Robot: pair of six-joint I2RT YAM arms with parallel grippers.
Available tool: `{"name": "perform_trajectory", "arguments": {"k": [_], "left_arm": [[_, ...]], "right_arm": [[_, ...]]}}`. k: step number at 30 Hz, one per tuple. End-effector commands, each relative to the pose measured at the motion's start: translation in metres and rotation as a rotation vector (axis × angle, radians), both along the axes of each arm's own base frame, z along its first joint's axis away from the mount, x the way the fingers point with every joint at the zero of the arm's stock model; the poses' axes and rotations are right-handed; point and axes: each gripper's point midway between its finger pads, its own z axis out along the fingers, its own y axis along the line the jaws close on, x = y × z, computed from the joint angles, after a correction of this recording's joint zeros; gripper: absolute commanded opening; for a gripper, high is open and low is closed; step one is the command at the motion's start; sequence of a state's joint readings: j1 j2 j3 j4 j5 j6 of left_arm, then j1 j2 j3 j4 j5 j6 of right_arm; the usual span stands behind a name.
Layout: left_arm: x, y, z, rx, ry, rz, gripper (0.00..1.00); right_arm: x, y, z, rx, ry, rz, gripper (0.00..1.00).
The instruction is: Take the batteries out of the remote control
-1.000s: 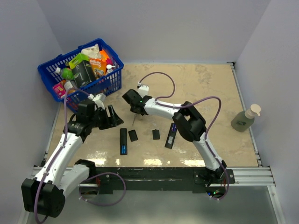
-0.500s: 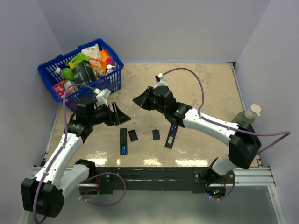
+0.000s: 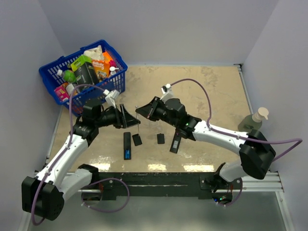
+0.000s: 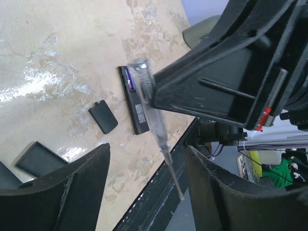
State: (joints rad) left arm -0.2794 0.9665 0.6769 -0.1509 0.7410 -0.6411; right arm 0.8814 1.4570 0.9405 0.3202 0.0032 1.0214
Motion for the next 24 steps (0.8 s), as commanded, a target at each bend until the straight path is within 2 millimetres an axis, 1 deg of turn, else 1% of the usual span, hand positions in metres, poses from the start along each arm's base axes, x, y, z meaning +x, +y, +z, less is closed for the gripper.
{"name": "perform_trajectory", "arguments": {"k": [1,2,3,5,9,10,11,12,13,14,15,18,19,20,21,22,23,24], "left_arm": [[0.002,-0.005,0.021,-0.048,-0.05,-0.009,0.67],[0.002,-0.005,0.02,-0.049,-0.047,-0.011,0.67],[0.002,-0.006,0.02,-0.053,-0.048,-0.015,0.66],[0.002,-0.007,0.019,-0.058,-0.046,-0.016,0.62],[0.001,-0.011,0.021,-0.078,-0.06,-0.043,0.49],[-0.001,-0.012,0.021,-0.083,-0.054,-0.059,0.39],[0.001,-0.014,0.025,-0.094,-0.079,-0.068,0.34],[0.001,-0.016,0.025,-0.098,-0.076,-0.076,0.3],[0.0,-0.016,0.024,-0.099,-0.068,-0.082,0.21],[0.0,-0.016,0.023,-0.098,-0.063,-0.085,0.14],[-0.001,-0.017,0.02,-0.097,-0.052,-0.089,0.02],[-0.002,-0.015,0.014,-0.078,-0.053,-0.09,0.0],[-0.003,-0.015,0.013,-0.072,-0.066,-0.097,0.0],[-0.006,-0.014,0.008,-0.064,-0.039,-0.102,0.0],[-0.007,-0.015,0.008,-0.063,-0.043,-0.112,0.0],[-0.01,-0.016,0.009,-0.066,-0.052,-0.137,0.0],[-0.011,-0.016,0.009,-0.068,-0.06,-0.146,0.0],[-0.011,-0.016,0.01,-0.064,-0.065,-0.15,0.0]], "right_arm": [[-0.013,0.003,0.052,0.161,-0.102,0.054,0.0],[-0.014,0.001,0.056,0.186,-0.096,0.05,0.0],[-0.016,-0.001,0.054,0.193,-0.086,0.045,0.0],[-0.019,-0.002,0.061,0.222,-0.093,0.043,0.0],[-0.026,-0.001,0.061,0.231,-0.078,0.044,0.0],[-0.028,0.001,0.061,0.235,-0.076,0.052,0.0],[-0.029,0.001,0.06,0.232,-0.066,0.052,0.0],[-0.03,0.001,0.058,0.228,-0.058,0.053,0.0],[-0.03,0.0,0.055,0.223,-0.052,0.054,0.0],[-0.031,0.0,0.054,0.221,-0.05,0.056,0.0],[-0.03,-0.001,0.052,0.214,-0.049,0.05,0.0],[-0.031,-0.007,0.05,0.179,-0.045,0.035,0.03],[-0.033,-0.011,0.05,0.169,-0.039,0.032,0.09],[-0.033,-0.014,0.05,0.147,-0.049,0.032,0.13],[-0.032,-0.014,0.059,0.134,-0.066,0.033,0.19],[-0.032,-0.018,0.045,0.051,-0.035,0.032,0.25],[-0.031,-0.02,0.042,-0.011,-0.062,0.043,0.37],[-0.029,-0.02,0.056,-0.03,-0.086,0.046,0.43]]}}
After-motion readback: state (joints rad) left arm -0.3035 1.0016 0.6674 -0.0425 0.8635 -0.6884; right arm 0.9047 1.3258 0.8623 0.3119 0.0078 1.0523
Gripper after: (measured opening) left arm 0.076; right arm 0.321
